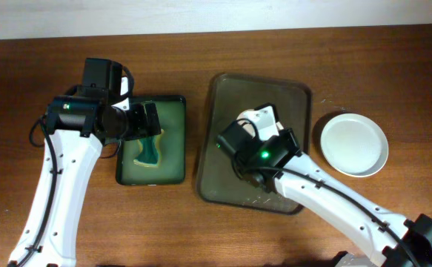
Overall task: Clean dirty plates on tray and stack at the side
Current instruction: 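Return the sponge to the water tray with the left gripper, then lift the last plate and stack it on the right pile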
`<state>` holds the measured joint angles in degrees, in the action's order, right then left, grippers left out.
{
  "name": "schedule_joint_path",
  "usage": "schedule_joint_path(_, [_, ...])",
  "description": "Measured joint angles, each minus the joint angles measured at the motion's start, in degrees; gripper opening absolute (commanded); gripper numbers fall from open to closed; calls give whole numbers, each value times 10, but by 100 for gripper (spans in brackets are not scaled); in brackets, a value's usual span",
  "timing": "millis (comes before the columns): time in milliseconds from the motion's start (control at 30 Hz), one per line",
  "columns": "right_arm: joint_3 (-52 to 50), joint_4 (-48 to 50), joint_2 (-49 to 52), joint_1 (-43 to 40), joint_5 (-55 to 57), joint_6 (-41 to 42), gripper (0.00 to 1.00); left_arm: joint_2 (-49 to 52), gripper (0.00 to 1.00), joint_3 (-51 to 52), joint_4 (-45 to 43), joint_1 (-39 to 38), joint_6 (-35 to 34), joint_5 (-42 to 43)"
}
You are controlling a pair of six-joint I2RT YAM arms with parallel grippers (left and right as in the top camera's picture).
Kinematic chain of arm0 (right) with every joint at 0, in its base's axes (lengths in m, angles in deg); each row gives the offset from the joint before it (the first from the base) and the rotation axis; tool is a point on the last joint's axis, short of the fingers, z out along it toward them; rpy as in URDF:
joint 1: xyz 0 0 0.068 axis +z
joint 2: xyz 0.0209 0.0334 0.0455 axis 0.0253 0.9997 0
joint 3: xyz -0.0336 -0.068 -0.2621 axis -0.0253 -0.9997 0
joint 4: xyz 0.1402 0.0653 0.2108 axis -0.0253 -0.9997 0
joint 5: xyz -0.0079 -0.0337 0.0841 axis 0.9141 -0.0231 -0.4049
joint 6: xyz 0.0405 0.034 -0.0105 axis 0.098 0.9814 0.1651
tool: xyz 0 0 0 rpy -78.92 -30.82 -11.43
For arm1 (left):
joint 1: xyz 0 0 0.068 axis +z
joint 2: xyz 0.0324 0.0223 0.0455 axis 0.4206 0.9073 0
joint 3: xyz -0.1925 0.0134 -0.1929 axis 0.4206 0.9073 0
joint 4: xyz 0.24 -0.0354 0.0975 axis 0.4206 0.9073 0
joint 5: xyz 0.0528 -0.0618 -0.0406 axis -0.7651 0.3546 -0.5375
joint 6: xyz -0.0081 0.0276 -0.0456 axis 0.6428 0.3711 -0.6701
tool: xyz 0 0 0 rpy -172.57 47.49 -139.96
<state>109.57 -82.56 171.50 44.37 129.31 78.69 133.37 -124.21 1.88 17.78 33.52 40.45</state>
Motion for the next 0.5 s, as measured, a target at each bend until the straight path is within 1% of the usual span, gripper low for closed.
schedule_joint_path(100, [0,-26,0,31,41,16,4,1,100,0,-14,0,0,0])
schedule_joint_path(200, [11,-77,0,58,78,44,4,1,100,0,-15,0,0,0])
schedule_joint_path(333, [42,-81,-1,103,125,57,4,1,100,0,-15,0,0,0])
schedule_joint_path(500, [43,-82,-1,144,171,40,4,1,100,0,-16,0,0,0])
